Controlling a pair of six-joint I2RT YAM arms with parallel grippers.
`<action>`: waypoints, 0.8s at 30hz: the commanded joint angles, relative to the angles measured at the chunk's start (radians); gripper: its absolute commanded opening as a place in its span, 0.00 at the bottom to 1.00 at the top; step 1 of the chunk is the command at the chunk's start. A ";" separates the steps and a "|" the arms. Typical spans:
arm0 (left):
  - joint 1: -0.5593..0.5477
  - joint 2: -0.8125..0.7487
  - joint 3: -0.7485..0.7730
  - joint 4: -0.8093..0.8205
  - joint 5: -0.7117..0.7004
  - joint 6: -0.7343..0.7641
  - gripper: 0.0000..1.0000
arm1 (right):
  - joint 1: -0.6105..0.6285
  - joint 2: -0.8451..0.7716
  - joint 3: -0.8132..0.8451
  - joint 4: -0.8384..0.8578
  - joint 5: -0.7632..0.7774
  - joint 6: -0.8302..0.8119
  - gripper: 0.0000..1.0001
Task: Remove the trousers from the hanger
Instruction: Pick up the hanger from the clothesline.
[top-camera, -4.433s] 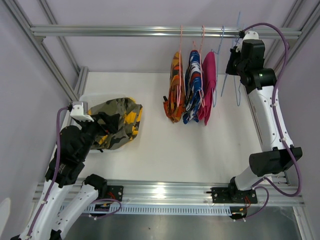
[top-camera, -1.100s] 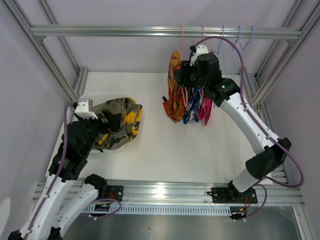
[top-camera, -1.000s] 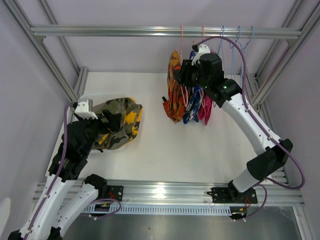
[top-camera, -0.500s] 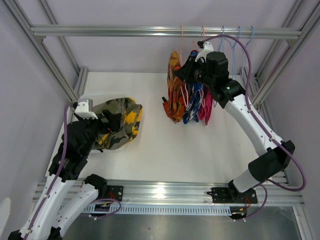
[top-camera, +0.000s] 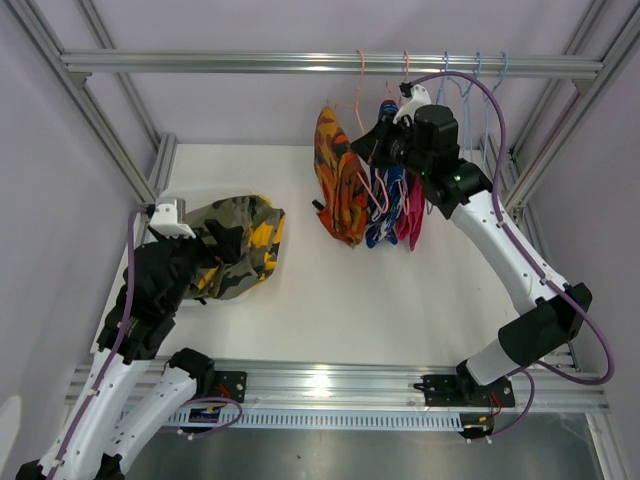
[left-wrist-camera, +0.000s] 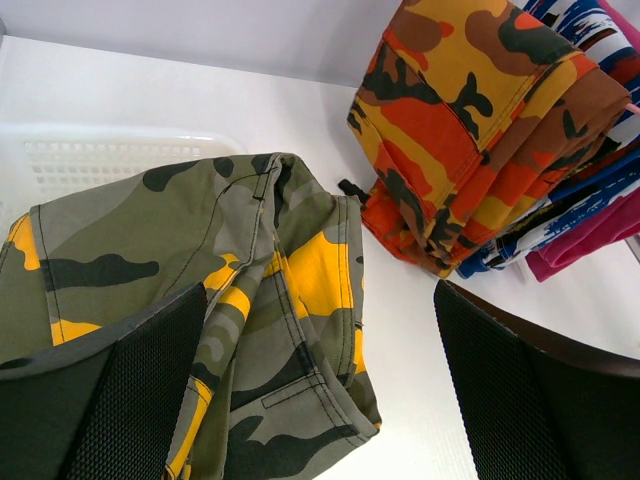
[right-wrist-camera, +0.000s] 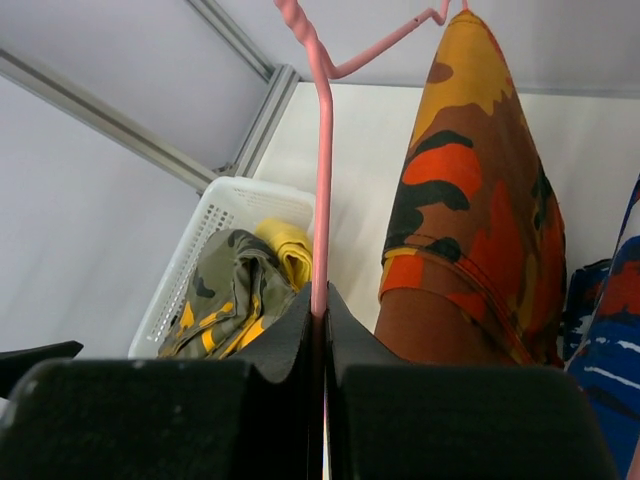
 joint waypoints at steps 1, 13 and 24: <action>-0.008 0.009 -0.006 0.015 -0.007 0.015 0.99 | 0.039 -0.056 0.098 0.022 0.022 -0.005 0.00; -0.014 0.008 -0.003 0.015 -0.023 0.023 0.99 | 0.114 0.027 0.444 -0.128 0.136 -0.059 0.00; -0.021 0.009 -0.004 0.015 -0.026 0.026 0.99 | 0.238 0.093 0.627 -0.209 0.371 -0.169 0.00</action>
